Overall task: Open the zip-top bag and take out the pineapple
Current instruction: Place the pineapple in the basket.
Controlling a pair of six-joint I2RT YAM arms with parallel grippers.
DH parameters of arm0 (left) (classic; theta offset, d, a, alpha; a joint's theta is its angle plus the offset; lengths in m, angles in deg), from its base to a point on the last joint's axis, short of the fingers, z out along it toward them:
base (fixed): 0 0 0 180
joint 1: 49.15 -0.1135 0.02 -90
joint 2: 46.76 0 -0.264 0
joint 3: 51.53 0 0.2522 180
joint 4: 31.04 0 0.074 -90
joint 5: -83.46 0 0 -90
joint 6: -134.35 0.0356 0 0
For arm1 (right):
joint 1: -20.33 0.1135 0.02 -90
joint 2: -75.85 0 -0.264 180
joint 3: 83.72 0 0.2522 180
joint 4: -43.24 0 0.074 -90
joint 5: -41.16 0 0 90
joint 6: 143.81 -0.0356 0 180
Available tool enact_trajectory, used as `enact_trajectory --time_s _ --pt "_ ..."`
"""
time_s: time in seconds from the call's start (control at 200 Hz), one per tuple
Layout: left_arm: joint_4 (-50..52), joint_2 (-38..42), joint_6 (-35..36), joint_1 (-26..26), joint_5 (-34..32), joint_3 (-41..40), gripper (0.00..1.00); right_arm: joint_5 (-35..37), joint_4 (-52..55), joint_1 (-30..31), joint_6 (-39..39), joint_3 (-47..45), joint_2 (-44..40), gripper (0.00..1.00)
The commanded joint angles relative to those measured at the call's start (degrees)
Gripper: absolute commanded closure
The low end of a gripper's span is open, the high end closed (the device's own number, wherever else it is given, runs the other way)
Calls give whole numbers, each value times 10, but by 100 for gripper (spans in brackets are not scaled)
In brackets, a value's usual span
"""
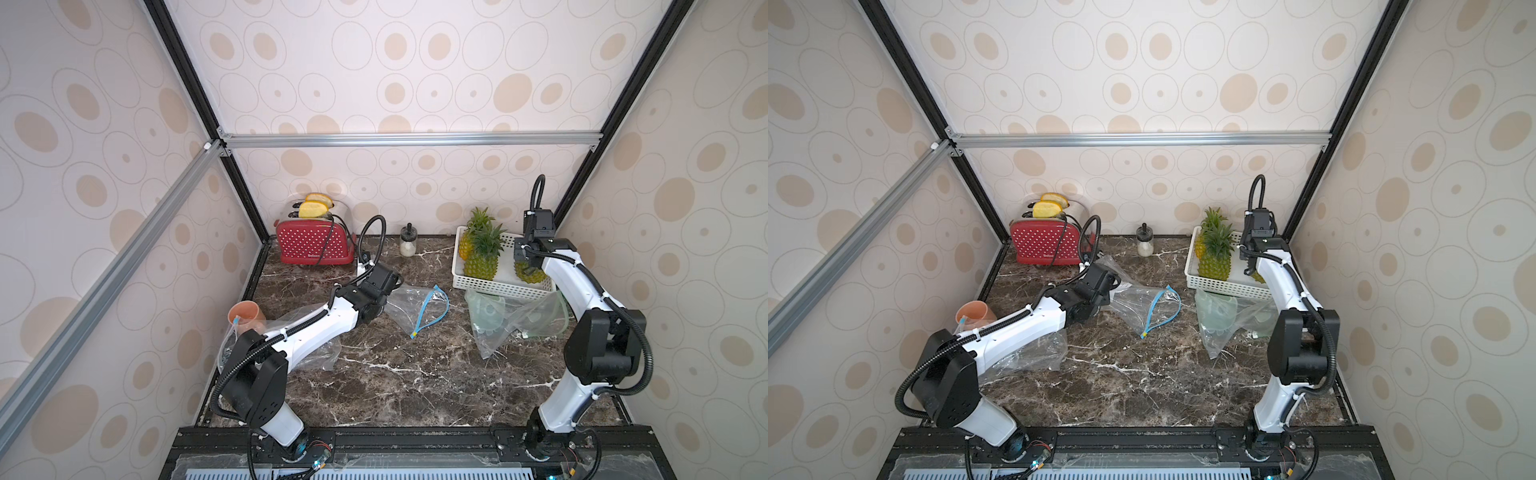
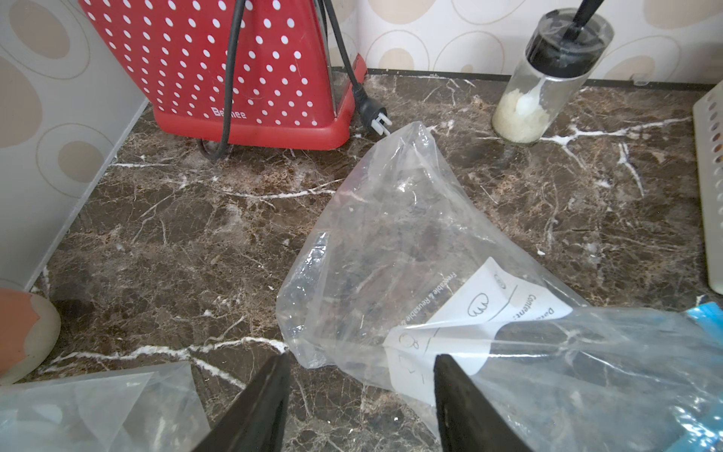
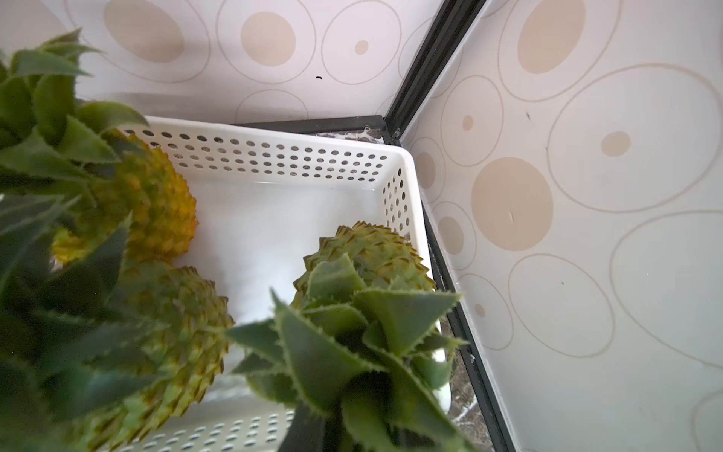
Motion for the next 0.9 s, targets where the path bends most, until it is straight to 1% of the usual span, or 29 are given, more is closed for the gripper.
enact_trajectory --time_s 0.0,0.08,0.225,0.31,0.461,0.501,0.571,0.706,0.786,0.896 --pt "-14 20 9 4 -12 14 38 -8 -19 -6 -64 40 6 100" --pt "-22 20 16 4 -13 14 38 -31 -26 -14 -113 24 1 100" --pt "-26 19 18 5 -14 15 38 -44 -9 -31 -185 20 -3 100" --pt "-28 17 17 6 -13 14 38 -36 6 -36 -199 26 3 100" --pt "-29 17 19 6 -15 17 37 -47 27 -46 -216 21 22 100" --pt "-29 18 20 6 -14 17 37 -47 26 -48 -219 13 23 96" --pt "-29 21 23 6 -17 17 35 -44 22 -48 -218 0 21 86" --pt "-29 26 31 6 -21 16 34 -28 20 -48 -211 -14 10 72" --pt "-29 27 33 6 -22 17 33 -18 24 -49 -204 -16 2 59" --pt "-29 25 42 6 -25 23 32 -8 26 -48 -193 -20 -11 46"
